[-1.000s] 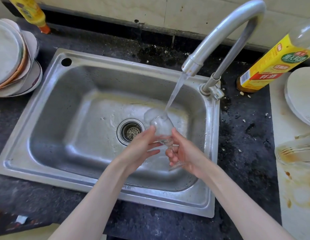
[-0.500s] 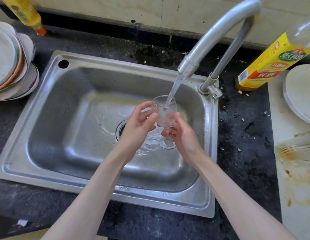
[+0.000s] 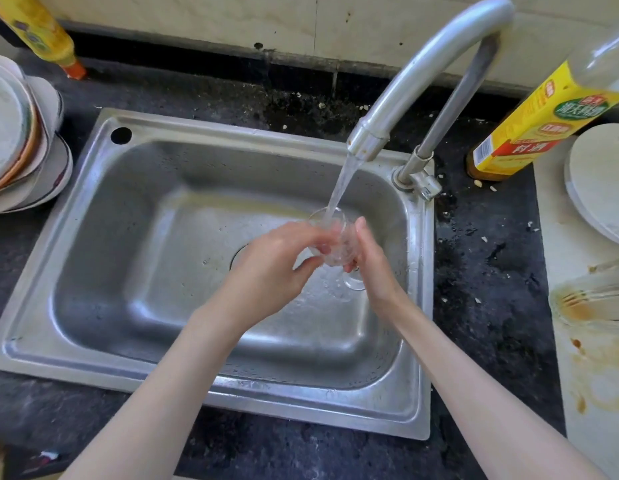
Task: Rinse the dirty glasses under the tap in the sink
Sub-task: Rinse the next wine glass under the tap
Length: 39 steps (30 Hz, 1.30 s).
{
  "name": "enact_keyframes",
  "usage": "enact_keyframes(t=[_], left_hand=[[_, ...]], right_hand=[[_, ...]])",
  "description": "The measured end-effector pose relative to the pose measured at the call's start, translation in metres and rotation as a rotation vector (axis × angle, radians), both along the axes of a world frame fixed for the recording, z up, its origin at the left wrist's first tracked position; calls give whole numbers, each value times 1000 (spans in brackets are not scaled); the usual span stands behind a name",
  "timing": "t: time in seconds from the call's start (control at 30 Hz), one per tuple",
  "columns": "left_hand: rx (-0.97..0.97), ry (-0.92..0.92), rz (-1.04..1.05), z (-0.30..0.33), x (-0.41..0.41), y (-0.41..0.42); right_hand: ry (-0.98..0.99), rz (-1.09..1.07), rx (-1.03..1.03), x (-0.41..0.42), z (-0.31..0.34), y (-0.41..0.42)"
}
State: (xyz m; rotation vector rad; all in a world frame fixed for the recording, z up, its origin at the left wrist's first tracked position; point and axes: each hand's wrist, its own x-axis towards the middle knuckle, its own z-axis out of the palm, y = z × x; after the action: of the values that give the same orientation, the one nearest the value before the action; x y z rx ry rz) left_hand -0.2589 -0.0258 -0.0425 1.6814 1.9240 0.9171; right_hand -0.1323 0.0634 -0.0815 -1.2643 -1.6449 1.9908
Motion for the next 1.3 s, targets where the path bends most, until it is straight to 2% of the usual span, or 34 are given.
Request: enact_keyframes(t=[0.07, 0.2, 0.27, 0.43, 0.6, 0.7, 0.83, 0.9, 0.97, 1.03, 1.1, 1.13, 1.23, 1.3], left_hand=[[-182, 40, -150, 0, -3, 4], [-327, 73, -307, -4, -8, 9], [-341, -3, -268, -4, -9, 9], [-274, -283, 44, 1, 1, 8], [-397, -381, -176, 6, 0, 6], [-414, -333, -52, 7, -2, 7], [-342, -247, 158, -1, 4, 7], [-302, -329, 70, -1, 4, 4], [-344, -378, -145, 5, 1, 1], [-430, -291, -295, 10, -4, 1], [-430, -155, -251, 9, -7, 5], [-401, -124, -180, 9, -7, 7], [-299, -151, 21, 5, -6, 12], [-272, -177, 12, 2, -7, 11]], right_hand=[[-27, 53, 15, -1, 5, 2], [-70, 170, 44, -3, 8, 8], [-85, 226, 59, 0, 7, 10], [-28, 225, 58, 8, 11, 4], [-101, 210, 107, -3, 7, 4], [-103, 200, -13, -4, 10, 2], [-64, 212, 52, -1, 6, -3], [-33, 206, 35, -1, 8, -3], [-41, 205, -40, -2, 5, 0], [-61, 239, -160, -3, 6, 2], [-47, 229, -220, -4, 4, 2], [-45, 214, -187, -5, 4, 2], [29, 210, -34, -6, 12, -5], [110, 238, -19, -6, 13, -8]])
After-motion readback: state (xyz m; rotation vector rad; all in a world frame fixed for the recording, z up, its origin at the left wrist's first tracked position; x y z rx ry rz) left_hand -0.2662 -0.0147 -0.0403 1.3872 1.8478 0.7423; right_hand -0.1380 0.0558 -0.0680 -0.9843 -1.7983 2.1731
